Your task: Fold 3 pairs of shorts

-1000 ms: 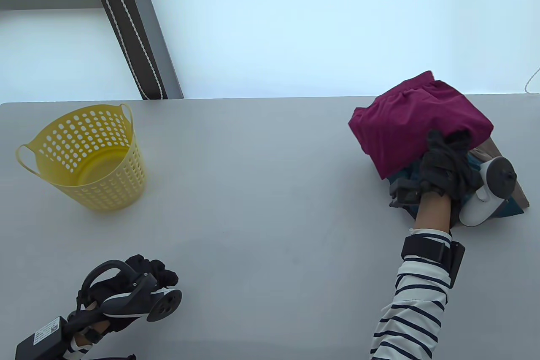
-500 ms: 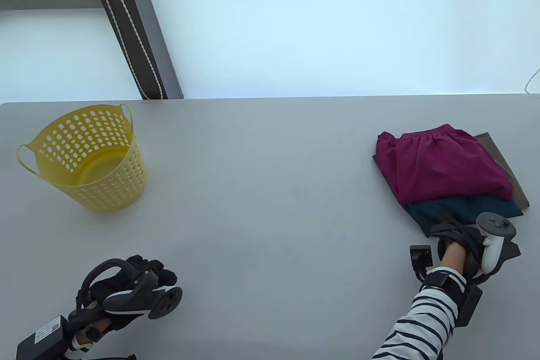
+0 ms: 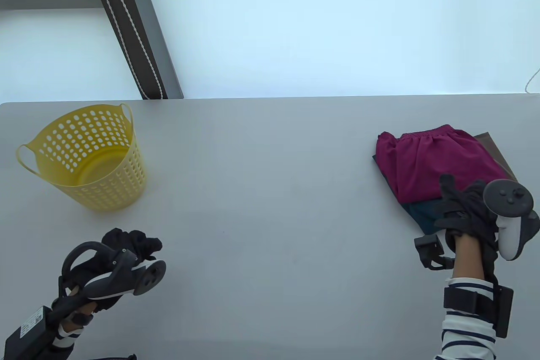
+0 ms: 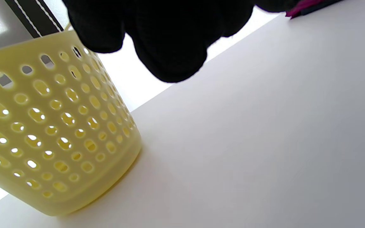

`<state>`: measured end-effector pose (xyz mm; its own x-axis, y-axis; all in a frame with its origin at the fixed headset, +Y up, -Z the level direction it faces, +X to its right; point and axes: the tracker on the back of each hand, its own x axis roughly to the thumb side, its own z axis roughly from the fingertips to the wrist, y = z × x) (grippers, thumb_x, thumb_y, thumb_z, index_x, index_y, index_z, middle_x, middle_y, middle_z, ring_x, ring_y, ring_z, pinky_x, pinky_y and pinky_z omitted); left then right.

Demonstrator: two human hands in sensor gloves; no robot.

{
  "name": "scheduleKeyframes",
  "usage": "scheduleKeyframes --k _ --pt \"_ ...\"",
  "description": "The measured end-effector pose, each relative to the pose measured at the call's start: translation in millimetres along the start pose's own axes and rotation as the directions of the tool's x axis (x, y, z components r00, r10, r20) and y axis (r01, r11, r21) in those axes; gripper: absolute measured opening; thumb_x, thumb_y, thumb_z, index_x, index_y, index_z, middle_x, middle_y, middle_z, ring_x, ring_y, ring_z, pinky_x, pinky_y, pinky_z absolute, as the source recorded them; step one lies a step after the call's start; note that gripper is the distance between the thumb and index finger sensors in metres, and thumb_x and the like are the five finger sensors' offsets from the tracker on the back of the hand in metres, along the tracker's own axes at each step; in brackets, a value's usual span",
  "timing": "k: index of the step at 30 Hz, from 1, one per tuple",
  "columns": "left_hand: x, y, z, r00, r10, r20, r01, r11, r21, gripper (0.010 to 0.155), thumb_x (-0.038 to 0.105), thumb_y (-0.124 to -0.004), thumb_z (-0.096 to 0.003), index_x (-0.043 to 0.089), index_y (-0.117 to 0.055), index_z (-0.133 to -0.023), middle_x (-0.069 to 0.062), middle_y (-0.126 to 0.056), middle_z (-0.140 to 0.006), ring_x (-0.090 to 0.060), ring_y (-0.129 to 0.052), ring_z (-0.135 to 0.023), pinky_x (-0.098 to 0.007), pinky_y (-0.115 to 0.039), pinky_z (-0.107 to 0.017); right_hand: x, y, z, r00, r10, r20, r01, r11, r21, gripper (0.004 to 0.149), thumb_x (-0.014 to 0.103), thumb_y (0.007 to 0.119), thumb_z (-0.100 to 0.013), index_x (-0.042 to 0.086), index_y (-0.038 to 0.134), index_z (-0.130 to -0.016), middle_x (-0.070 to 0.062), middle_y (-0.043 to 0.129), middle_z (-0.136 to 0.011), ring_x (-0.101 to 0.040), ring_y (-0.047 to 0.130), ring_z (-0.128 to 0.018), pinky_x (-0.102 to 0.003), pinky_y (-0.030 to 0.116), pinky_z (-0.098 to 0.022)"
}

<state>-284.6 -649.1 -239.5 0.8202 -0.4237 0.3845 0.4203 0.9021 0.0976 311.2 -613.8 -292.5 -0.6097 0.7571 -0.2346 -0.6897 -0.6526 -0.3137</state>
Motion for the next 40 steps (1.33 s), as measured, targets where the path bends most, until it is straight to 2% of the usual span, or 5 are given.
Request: scheduleKeyframes --k 8,12,15,25,40 --pt "-27 57 4 0.960 0.155 -0.233 0.012 0.809 0.587 0.050 0.050 -0.058 -0.0477 0.028 -0.052 -0.092 0.006 -0.080 -0.081 -0.007 -0.095 -0.059 -0.048 -0.078 -0.066 79 62 82 0.619 0.473 0.627 -0.321 0.881 -0.348 0.056 0.049 0.055 -0.054 0.015 0.057 -0.098 -0.016 0.070 -0.096 -0.042 0.079 -0.086 -0.051 0.068 -0.064" --pt "-7 50 7 0.973 0.050 -0.225 0.098 0.792 0.602 0.065 0.052 -0.051 -0.0492 0.020 -0.031 -0.102 -0.003 -0.067 -0.095 -0.015 -0.089 -0.074 -0.051 -0.074 -0.068 68 109 113 0.189 0.696 0.693 -0.564 0.654 -0.504 0.060 0.050 0.055 -0.052 0.017 0.048 -0.102 -0.014 0.060 -0.104 -0.041 0.066 -0.097 -0.052 0.058 -0.072" --pt "12 28 8 0.989 -0.012 -0.149 0.094 0.828 0.553 0.075 0.056 -0.043 -0.0482 0.014 -0.017 -0.104 -0.015 -0.053 -0.107 -0.026 -0.080 -0.089 -0.055 -0.069 -0.071 46 134 122 0.057 0.667 0.743 -0.673 0.575 -0.465 0.069 0.053 0.055 -0.050 0.017 0.037 -0.106 -0.015 0.045 -0.110 -0.043 0.049 -0.104 -0.053 0.047 -0.075" --pt "56 -59 6 0.959 -0.255 0.122 0.228 0.953 0.200 0.104 0.070 -0.024 -0.0380 -0.004 0.021 -0.095 -0.043 -0.007 -0.114 -0.060 -0.044 -0.110 -0.073 -0.049 -0.075 -24 189 113 0.156 0.525 0.837 -0.953 0.302 -0.012 0.088 0.063 0.049 -0.045 0.019 0.001 -0.103 -0.033 0.000 -0.102 -0.064 0.002 -0.087 -0.072 0.016 -0.058" --pt "51 -82 -8 0.959 -0.204 0.195 0.211 0.977 -0.012 0.120 0.077 -0.031 -0.0314 -0.011 0.026 -0.089 -0.053 0.001 -0.107 -0.070 -0.035 -0.109 -0.079 -0.043 -0.074 -30 190 104 0.240 0.556 0.796 -0.947 0.313 0.067 0.092 0.064 0.047 -0.045 0.014 -0.007 -0.100 -0.038 -0.002 -0.099 -0.069 0.005 -0.083 -0.077 0.017 -0.051"
